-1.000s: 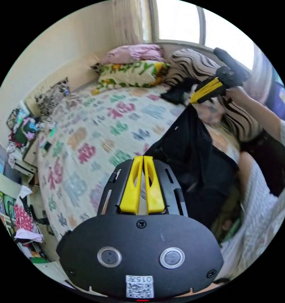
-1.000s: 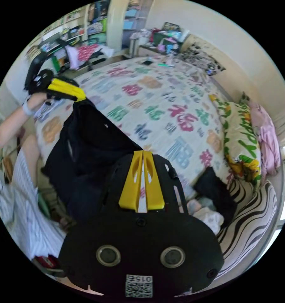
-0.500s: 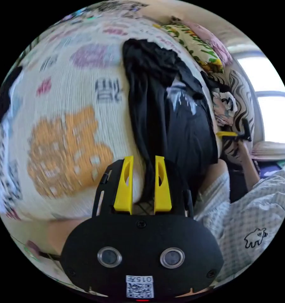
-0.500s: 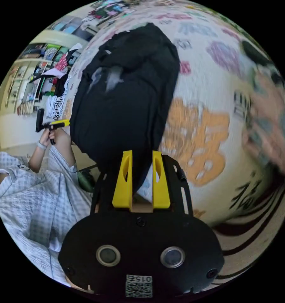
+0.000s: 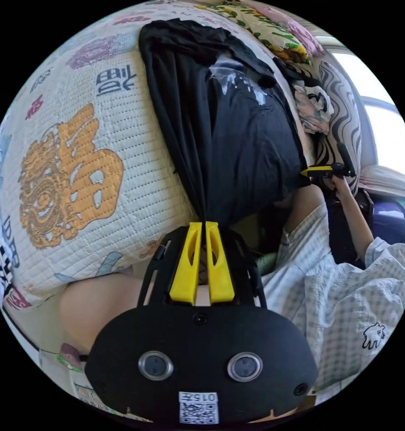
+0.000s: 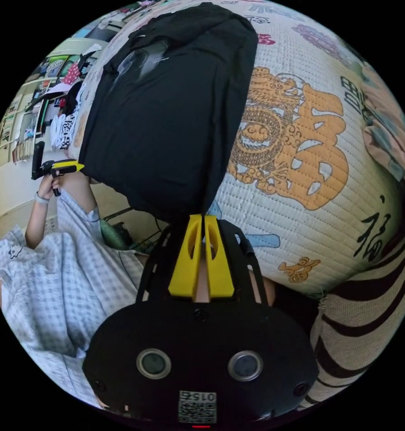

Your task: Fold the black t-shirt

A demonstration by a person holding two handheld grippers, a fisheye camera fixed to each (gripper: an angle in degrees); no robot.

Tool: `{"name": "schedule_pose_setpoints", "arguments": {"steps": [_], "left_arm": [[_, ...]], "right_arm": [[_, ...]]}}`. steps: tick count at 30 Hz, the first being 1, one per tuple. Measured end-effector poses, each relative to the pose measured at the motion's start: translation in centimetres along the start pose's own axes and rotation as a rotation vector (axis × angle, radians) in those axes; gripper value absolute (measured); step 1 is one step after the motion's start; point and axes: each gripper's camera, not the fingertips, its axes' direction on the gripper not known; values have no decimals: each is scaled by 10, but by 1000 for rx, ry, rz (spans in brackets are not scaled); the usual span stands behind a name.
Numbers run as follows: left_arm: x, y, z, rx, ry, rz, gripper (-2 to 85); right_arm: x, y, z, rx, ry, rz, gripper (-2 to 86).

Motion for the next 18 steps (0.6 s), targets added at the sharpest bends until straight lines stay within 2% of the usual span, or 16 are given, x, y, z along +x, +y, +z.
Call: {"name": "schedule_pose_setpoints", "arguments": {"steps": [6, 11, 13, 15, 18], "left_arm": [[-4, 29, -41, 61, -38, 29, 2], [-12, 26, -22, -40, -133, 20, 49], [-12, 27, -33, -36, -182, 19, 66], [-5, 20, -59, 48, -237, 49, 74], [24, -25, -105, 279, -331, 165, 90]], "right_arm": [[-13, 21, -12, -42, -37, -12, 1], [-29, 21, -7, -76, -1, -48, 17], [-32, 16, -35, 29, -5, -49, 52], [-41, 7, -69, 165, 50, -75, 76], [-82, -38, -115, 373, 162, -224, 93]]}}
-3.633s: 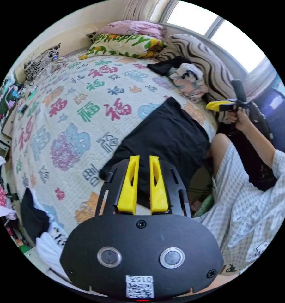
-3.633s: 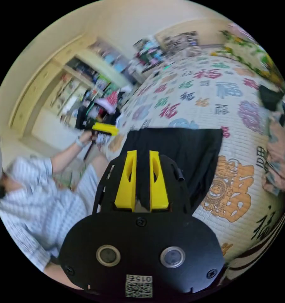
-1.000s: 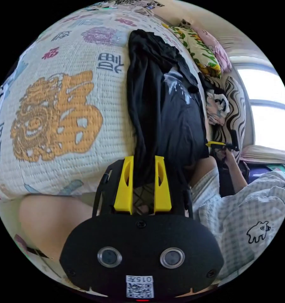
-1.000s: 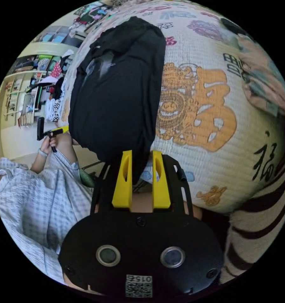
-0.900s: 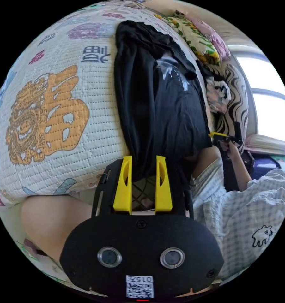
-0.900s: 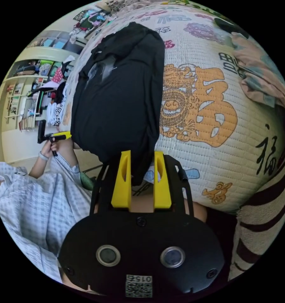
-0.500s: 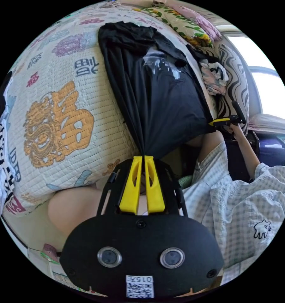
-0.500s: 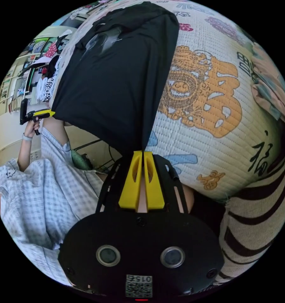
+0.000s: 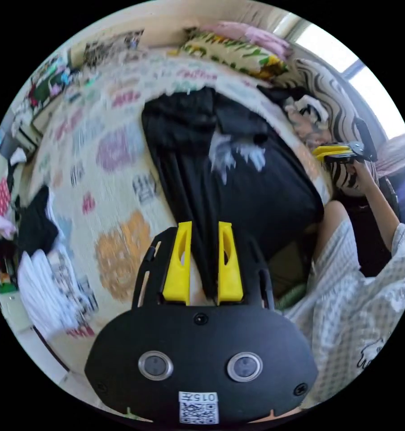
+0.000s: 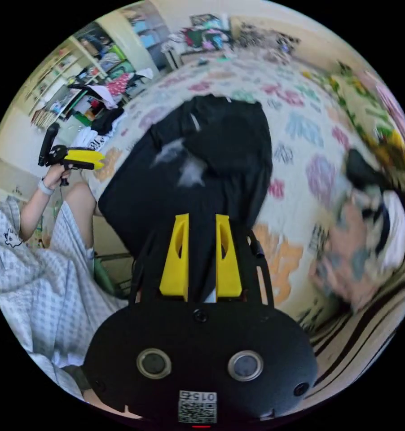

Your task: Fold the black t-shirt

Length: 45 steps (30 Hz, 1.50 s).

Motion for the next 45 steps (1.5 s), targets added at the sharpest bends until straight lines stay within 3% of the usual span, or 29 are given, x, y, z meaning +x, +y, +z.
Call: {"name": "schedule_pose_setpoints", "arguments": {"steps": [2, 5, 10, 14, 18, 20, 22, 26, 29, 32, 37, 41, 45], "left_arm": [[12, -61, -2, 121, -59, 110, 97], [9, -131, 36, 70, -29, 179, 104], [-15, -182, 99, -139, -44, 228, 67], [-69, -180, 77, -72, 115, 158, 13], [-159, -153, 38, 73, 276, -10, 4], [-233, -116, 14, 224, 323, -194, 2], [-287, -80, 7, 317, 325, -366, 2], [-369, 6, 28, 493, 331, -787, 11], [-386, 47, 31, 577, 294, -910, 29], [-386, 48, 21, 541, 245, -822, 70], [-361, -27, 3, 498, 218, -531, 84], [-314, -150, 24, 285, 152, -204, 102], [-289, -220, 64, 148, 133, -88, 91]], "right_arm": [[-17, -48, -1, 74, 11, -104, 97], [-39, -122, 22, 94, 18, -238, 106], [-46, -197, 94, -191, 105, -358, 82], [-26, -206, 90, -207, 24, -359, 33], [51, -197, 34, -19, -154, -131, 10], [98, -182, 8, 80, -181, 12, 7], [161, -154, -16, 175, -132, 234, 6], [225, -123, -23, 180, 5, 511, 7], [248, -108, -26, 146, 154, 641, 13], [245, -98, -45, 247, 178, 618, 45], [215, -156, -47, 232, 30, 324, 80], [179, -236, -20, 129, -8, 108, 90], [158, -306, 31, -39, 70, 3, 93]]}}
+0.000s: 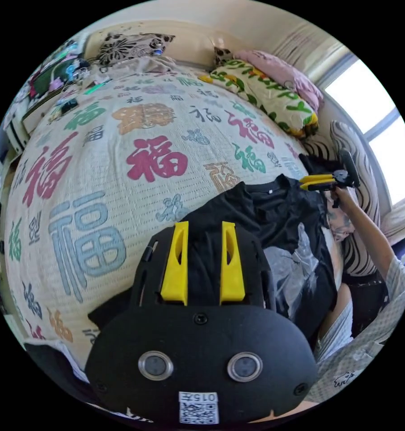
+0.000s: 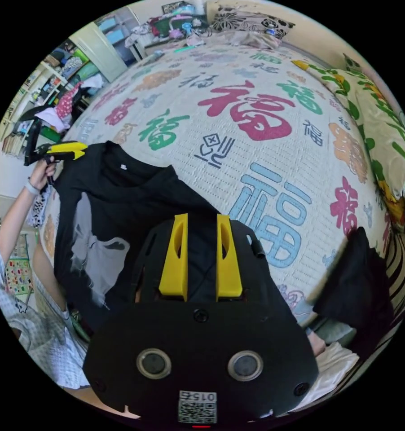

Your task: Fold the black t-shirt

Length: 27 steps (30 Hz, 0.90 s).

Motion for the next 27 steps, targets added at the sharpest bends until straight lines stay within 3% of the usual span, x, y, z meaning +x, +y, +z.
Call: {"name": "schedule_pose_setpoints", "arguments": {"steps": [3, 6, 10, 17, 21, 23, 27], "left_arm": [[9, -19, 37, -112, -84, 44, 34], [11, -26, 39, -82, -91, 67, 9], [-5, -36, 29, 38, -61, -22, 3], [-4, 0, 38, 59, -130, -84, 31], [2, 69, -23, 210, -111, -119, 62], [15, 128, -45, 118, 34, -141, 78], [60, 235, -39, -104, 147, -181, 87]], "right_arm": [[-1, -17, 24, -71, 59, 3, 31], [0, -20, 20, -65, 99, -36, 1], [14, -33, -2, 29, 108, 13, 0], [24, -15, 5, -8, 138, 78, 53], [39, 72, -57, 117, 45, 130, 71], [31, 127, -81, 122, -8, 115, 75], [-12, 270, -84, -11, -185, 164, 78]]}}
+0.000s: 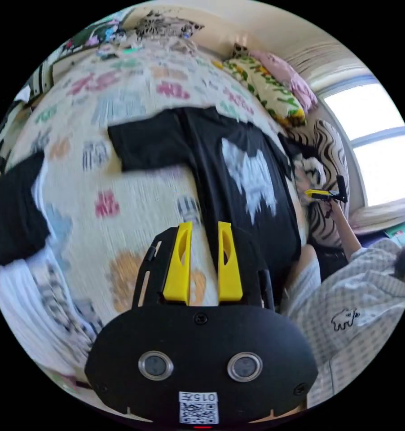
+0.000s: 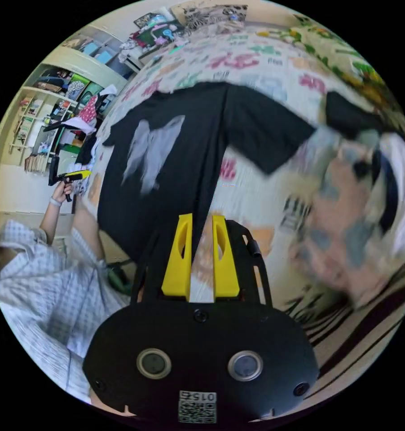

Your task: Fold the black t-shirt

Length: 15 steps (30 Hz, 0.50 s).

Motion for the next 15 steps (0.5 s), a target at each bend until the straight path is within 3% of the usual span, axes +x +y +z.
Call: {"name": "schedule_pose_setpoints", "arguments": {"steps": [5, 8, 10, 15], "left_arm": [[38, 114, 73, -231, 75, -97, 96], [59, 127, 115, -345, 100, -83, 99], [74, 123, 128, -373, 33, -51, 92], [94, 111, 150, -425, -37, -21, 27]], "right_arm": [[-19, 133, 49, -150, -128, 133, 84], [-27, 167, 74, -197, -156, 165, 84], [-36, 176, 72, -174, -73, 167, 72], [-49, 181, 63, -226, -27, 128, 41]]}}
